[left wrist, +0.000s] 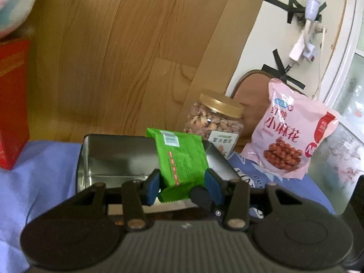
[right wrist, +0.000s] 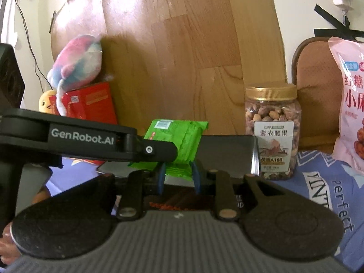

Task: Organize snacks
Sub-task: 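Lower the green pack into the metal tin and open the left gripper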

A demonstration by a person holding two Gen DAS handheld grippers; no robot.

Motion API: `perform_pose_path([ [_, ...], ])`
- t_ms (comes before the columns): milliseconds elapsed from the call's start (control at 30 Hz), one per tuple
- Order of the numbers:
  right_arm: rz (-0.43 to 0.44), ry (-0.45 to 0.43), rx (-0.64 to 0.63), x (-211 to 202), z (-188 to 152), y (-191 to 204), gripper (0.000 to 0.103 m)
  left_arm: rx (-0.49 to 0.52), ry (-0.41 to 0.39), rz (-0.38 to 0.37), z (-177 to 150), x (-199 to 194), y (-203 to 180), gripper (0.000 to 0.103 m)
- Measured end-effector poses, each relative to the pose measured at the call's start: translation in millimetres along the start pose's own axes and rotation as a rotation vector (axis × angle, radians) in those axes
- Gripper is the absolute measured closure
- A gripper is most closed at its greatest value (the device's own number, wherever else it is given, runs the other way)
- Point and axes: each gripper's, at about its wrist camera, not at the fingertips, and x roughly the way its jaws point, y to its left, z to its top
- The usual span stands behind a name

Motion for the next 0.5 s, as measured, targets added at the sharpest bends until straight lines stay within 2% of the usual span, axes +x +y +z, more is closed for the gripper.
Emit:
perform_pose_path([
  [100, -0.003, 0.003, 0.012, 6, -4, -3, 0.070, -0.006, 0.017, 0.005, -2, 8, 4, 0.059],
  [333, 0.007, -0.044, 0.013, 0, -6, -3, 0.066, 0.006, -0.003, 0.033, -5, 9, 1, 0.054],
  [400, 0.021, -0.064, 0.019, -8, -6, -5, 0.066, 0.009, -0.027, 0.046, -6, -2, -4, 0.054],
  [500, 0.034, -0.104, 0.043, -23, 0, -7, 0.066, -0.011, -0.109, 0.042, -9, -36, -2, 0.054],
])
